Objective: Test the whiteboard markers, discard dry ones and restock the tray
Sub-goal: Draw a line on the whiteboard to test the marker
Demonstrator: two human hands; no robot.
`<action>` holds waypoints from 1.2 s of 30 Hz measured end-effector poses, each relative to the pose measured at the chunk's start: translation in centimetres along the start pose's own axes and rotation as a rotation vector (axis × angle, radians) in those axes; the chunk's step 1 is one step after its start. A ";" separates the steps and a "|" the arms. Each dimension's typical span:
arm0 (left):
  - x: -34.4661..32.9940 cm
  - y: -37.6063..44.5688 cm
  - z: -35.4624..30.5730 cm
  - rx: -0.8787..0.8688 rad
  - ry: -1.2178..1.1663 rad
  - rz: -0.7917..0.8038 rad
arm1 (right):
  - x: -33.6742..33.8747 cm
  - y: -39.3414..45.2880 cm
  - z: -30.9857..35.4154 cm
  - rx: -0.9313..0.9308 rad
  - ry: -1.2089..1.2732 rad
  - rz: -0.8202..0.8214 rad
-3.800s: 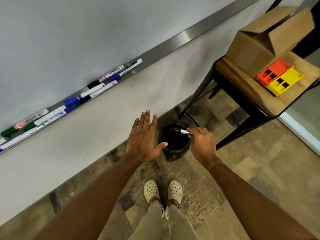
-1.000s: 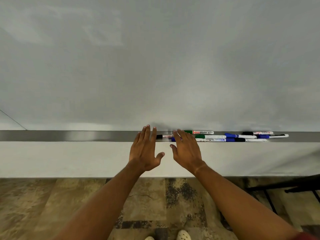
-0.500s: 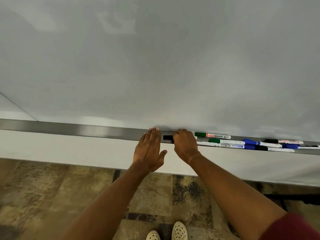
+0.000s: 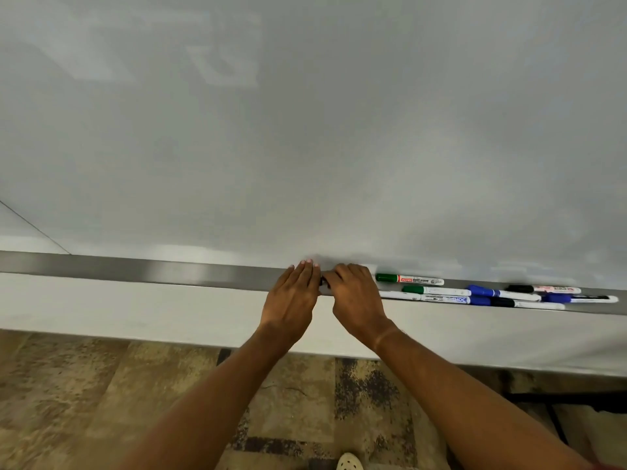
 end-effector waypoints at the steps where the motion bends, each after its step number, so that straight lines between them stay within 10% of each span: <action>1: 0.3 -0.1 0.0 -0.015 -0.018 -0.034 | 0.3 -0.5 0.2 0.006 0.010 -0.014; 36: 4.5 -4.3 -7.2 -0.103 -0.151 0.089 | 6.8 -11.2 -2.4 0.089 0.033 -0.194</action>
Point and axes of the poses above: each hand's wrist, its own y-axis towards the middle knuckle, its own x-axis out of the back of the hand, z = x × y, the point moved 3 cm from there along y, towards the middle knuckle, and after that the axes turned 3 degrees about -x, right-handed, at the moved point
